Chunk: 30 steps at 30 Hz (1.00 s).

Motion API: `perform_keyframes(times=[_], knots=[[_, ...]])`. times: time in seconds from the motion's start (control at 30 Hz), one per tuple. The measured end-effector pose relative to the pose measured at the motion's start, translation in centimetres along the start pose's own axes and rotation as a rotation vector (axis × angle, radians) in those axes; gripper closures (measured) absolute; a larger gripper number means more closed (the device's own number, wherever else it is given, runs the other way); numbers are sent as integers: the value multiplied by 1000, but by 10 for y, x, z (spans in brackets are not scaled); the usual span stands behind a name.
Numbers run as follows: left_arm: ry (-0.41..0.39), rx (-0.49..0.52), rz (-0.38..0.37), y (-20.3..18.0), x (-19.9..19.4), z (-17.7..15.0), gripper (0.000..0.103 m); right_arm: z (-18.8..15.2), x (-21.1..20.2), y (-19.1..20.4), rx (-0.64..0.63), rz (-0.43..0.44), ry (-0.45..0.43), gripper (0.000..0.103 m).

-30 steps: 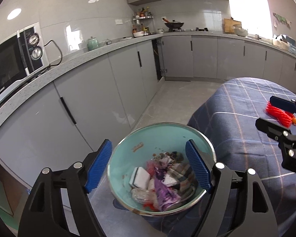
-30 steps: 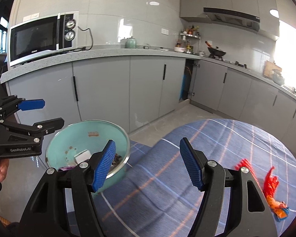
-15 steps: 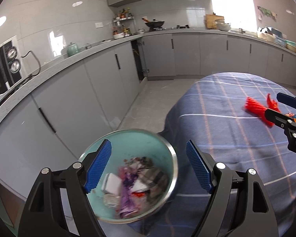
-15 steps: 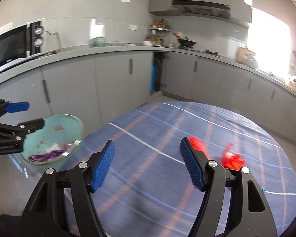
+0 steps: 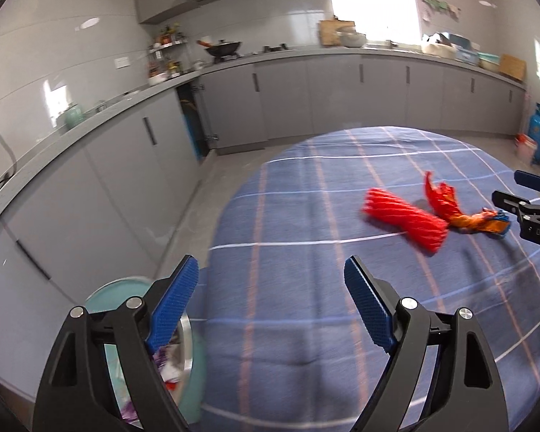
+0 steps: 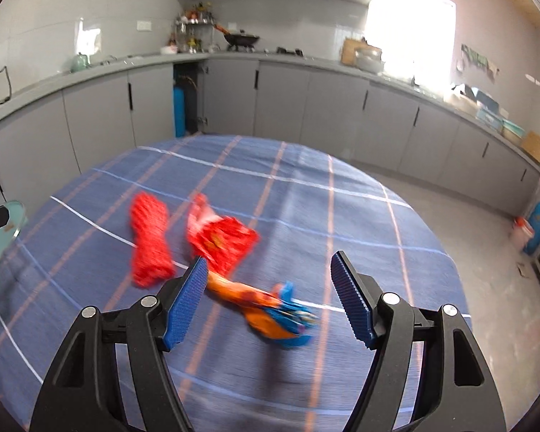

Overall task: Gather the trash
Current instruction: 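Move both tools back over the table toward the red net and red bag, then grasp the red mesh net with the left tool while the right tool grasps the blue packet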

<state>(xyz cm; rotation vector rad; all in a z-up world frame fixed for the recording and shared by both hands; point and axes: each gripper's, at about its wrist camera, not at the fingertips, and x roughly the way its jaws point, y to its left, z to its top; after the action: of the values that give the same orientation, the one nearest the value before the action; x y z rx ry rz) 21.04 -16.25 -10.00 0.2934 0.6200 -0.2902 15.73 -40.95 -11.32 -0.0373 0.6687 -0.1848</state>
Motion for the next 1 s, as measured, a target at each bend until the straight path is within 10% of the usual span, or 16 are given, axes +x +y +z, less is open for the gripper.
perform_keyframes(times=[0.5, 0.73, 1.0], knots=[[43, 49, -13, -50, 49, 21, 20, -14, 37, -21, 5, 113, 197, 34], [44, 51, -27, -54, 47, 22, 20, -22, 37, -22, 50, 231, 264, 67], [33, 80, -56, -81, 46, 31, 20, -22, -5, -33, 131, 21, 119, 70]])
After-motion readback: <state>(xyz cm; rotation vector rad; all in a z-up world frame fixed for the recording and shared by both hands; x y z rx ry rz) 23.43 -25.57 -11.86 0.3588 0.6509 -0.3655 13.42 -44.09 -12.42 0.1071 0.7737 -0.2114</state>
